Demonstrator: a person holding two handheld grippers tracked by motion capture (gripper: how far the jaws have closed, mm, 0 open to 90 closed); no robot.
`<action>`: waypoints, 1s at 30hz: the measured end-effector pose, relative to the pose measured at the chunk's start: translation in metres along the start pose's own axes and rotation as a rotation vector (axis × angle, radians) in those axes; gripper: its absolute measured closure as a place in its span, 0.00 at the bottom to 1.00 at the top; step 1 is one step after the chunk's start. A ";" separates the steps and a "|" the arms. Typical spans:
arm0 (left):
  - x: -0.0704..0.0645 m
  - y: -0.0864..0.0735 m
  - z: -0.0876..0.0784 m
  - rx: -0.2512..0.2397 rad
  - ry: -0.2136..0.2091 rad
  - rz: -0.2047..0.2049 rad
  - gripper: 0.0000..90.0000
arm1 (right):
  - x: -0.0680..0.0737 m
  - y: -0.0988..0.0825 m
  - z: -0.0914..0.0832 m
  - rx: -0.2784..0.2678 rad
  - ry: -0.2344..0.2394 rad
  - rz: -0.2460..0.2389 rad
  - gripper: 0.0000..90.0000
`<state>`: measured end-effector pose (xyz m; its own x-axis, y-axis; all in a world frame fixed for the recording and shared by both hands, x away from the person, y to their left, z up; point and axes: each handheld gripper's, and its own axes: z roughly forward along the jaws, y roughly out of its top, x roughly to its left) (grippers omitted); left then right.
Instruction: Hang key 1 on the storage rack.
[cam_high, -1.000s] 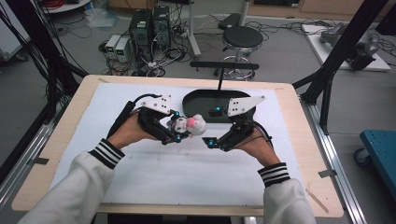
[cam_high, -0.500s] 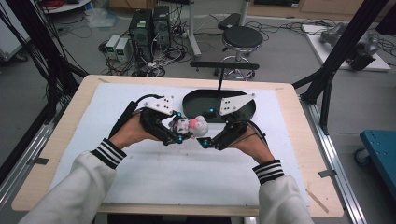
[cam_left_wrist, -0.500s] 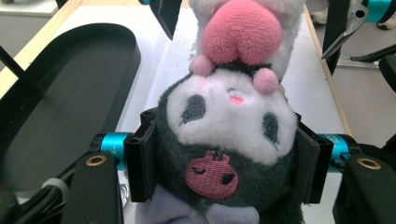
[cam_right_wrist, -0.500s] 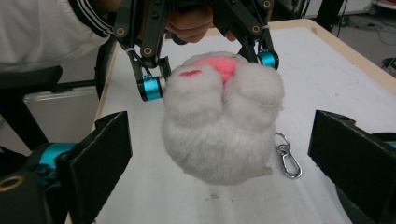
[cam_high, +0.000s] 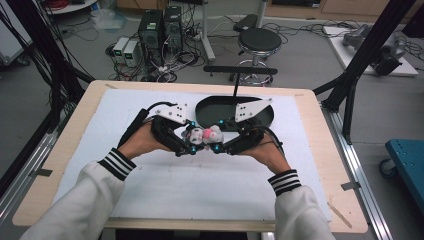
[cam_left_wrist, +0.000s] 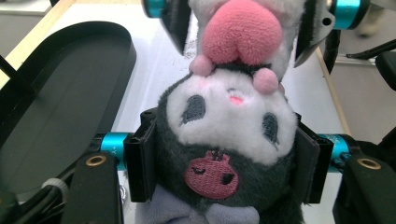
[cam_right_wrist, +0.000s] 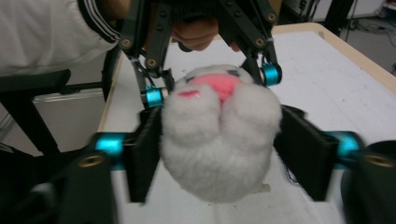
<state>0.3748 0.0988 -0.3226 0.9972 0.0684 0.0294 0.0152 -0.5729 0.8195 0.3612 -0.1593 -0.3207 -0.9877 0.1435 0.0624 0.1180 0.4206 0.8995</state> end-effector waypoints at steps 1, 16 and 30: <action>0.000 0.000 0.000 0.002 0.000 0.002 0.42 | 0.000 0.000 0.000 0.002 -0.001 -0.007 0.51; 0.002 -0.001 0.000 -0.021 0.002 -0.003 0.38 | 0.001 0.001 -0.002 -0.004 -0.010 -0.005 0.61; 0.002 -0.003 -0.005 -0.095 0.064 -0.028 0.02 | 0.002 0.002 -0.009 -0.019 -0.045 0.000 0.62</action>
<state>0.3767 0.1051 -0.3225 0.9898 0.1371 0.0396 0.0330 -0.4898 0.8712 0.3582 -0.1665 -0.3152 -0.9820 0.1839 0.0431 0.1154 0.4033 0.9078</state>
